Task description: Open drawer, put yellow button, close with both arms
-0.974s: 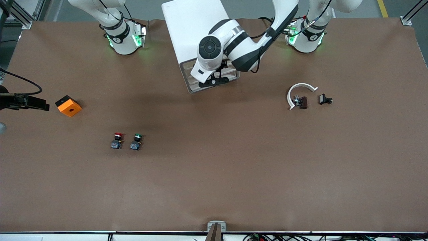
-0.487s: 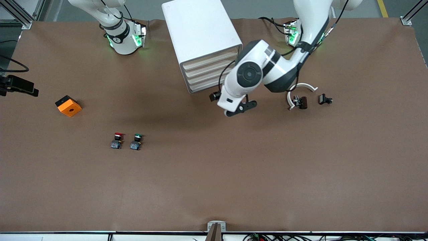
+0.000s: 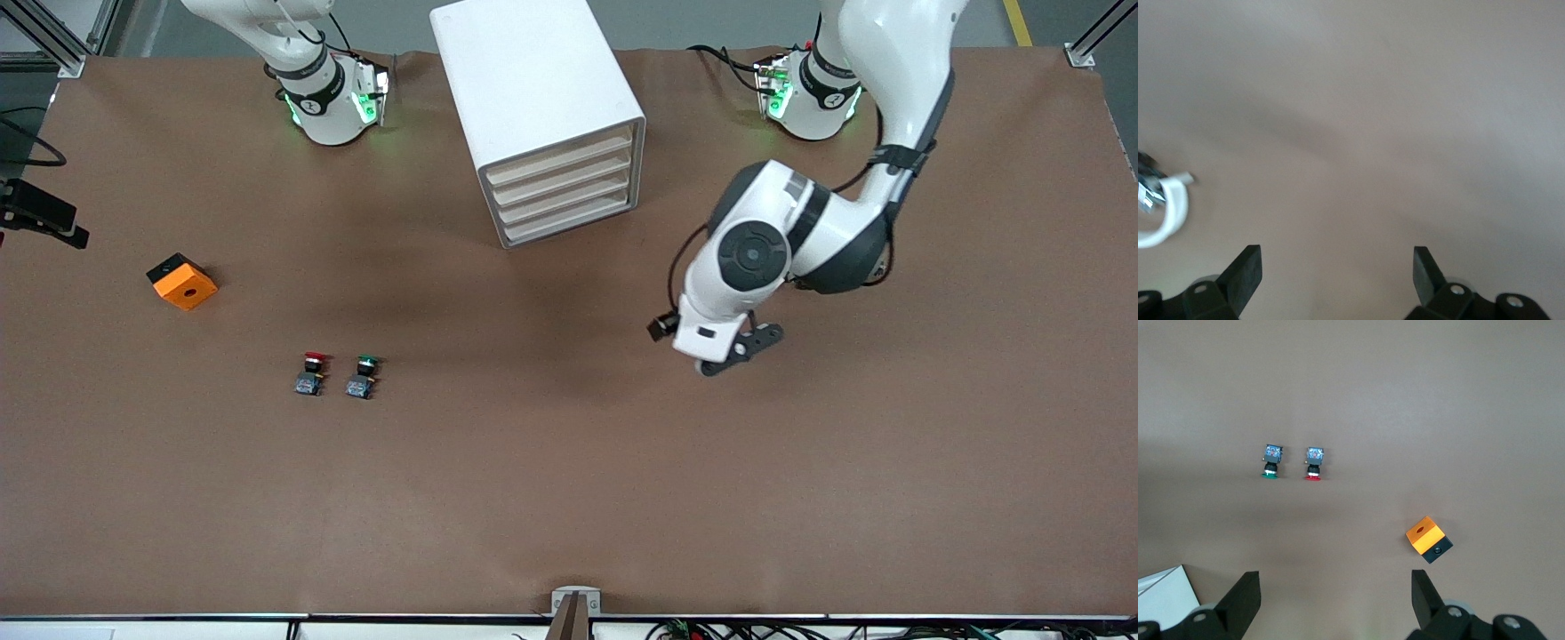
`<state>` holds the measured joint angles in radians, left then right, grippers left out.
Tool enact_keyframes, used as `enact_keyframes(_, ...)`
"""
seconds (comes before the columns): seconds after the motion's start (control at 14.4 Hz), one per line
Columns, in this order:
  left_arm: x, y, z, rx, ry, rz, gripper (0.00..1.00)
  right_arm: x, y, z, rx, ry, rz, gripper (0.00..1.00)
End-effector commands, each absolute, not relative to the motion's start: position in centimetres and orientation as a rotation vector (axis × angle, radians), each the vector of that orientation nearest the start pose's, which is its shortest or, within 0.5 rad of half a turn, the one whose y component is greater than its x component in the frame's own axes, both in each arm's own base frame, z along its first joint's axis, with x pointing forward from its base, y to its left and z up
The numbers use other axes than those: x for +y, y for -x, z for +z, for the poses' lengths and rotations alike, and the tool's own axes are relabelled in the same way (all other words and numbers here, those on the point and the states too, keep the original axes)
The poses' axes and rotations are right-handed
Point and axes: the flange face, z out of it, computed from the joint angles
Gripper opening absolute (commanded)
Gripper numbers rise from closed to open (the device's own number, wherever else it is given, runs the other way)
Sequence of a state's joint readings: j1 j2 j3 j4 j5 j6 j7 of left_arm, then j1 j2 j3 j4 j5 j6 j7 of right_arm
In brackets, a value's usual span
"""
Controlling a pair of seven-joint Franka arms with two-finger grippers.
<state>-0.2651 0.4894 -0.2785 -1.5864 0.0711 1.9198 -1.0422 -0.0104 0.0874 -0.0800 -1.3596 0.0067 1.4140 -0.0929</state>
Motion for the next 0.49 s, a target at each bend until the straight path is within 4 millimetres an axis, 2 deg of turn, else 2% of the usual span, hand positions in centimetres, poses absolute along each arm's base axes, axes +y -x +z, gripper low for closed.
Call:
enact_keyframes(0.0, -28.2, -60.5, 35.6, -0.793, 2.936, 0.186, 1.00, -4.7, -54.3, 66.0, -0.020, 3.138, 0.033, 1.00)
enact_keyframes(0.14, -23.8, -62.3, 36.3, -0.776, 2.929, 0.149, 1.00, -4.8, -52.9, 66.0, -0.017, 3.136, 0.011, 1.00)
enact_keyframes(0.21, -22.4, -62.8, 37.0, -0.703, 2.943, 0.124, 1.00, -4.8, -52.6, 65.9, -0.017, 3.135, 0.014, 1.00)
enact_keyframes(0.35, -17.7, -64.0, 38.9, -0.585, 2.952, 0.081, 1.00, -5.0, -52.3, 66.0, -0.008, 3.134, 0.033, 1.00)
enact_keyframes(0.42, -16.1, -64.3, 39.6, -0.540, 2.963, 0.081, 1.00, -4.9, -51.6, 66.4, -0.006, 3.128, 0.051, 1.00)
